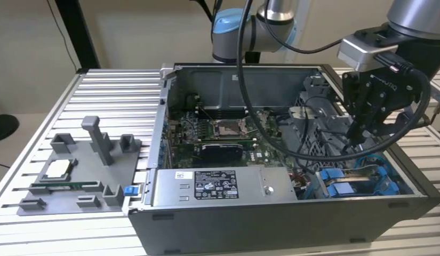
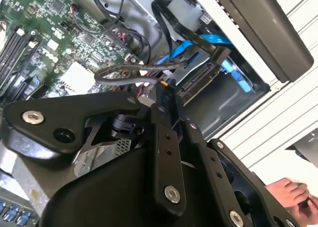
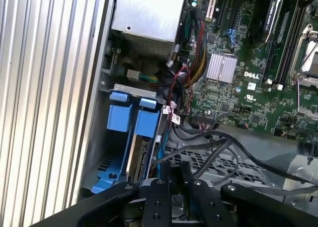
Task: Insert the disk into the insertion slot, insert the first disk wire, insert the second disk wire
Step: 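Insert the first disk wire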
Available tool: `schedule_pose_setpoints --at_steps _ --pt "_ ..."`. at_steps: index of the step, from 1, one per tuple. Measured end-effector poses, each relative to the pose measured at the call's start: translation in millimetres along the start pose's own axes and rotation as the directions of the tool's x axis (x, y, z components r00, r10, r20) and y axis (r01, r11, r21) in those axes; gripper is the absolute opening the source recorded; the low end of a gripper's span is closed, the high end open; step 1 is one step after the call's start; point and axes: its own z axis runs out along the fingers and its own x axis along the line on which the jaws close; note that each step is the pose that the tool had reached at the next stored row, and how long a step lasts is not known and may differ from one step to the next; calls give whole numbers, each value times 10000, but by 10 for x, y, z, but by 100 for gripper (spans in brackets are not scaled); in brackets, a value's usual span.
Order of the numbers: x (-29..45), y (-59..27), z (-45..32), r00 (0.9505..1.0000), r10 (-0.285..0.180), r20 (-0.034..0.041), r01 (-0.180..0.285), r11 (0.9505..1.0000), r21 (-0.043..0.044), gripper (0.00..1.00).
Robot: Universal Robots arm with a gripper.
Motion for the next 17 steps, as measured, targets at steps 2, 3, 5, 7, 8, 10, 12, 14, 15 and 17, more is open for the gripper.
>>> schedule_pose_setpoints --at_steps 2,3,5,7,8,10,12,14,15,17 --pt "33 -18 2 10000 -1 1 1 10000 -7 0" --pt "45 -24 4 10000 -1 2 1 10000 -9 0" --pt "54 -27 5 10000 0 2 0 10000 -10 0" --pt "54 -28 5 10000 0 2 0 10000 -9 0" --pt "54 -28 5 10000 1 2 -1 10000 -10 0" --pt "54 -28 5 10000 0 1 0 10000 -9 0" --pt "55 -28 5 10000 0 1 0 10000 -10 0" --pt "55 -28 5 10000 0 1 0 10000 -10 0" --pt "55 -28 5 10000 -1 1 1 10000 -10 0" --pt "68 -25 8 10000 0 2 0 10000 -9 0"
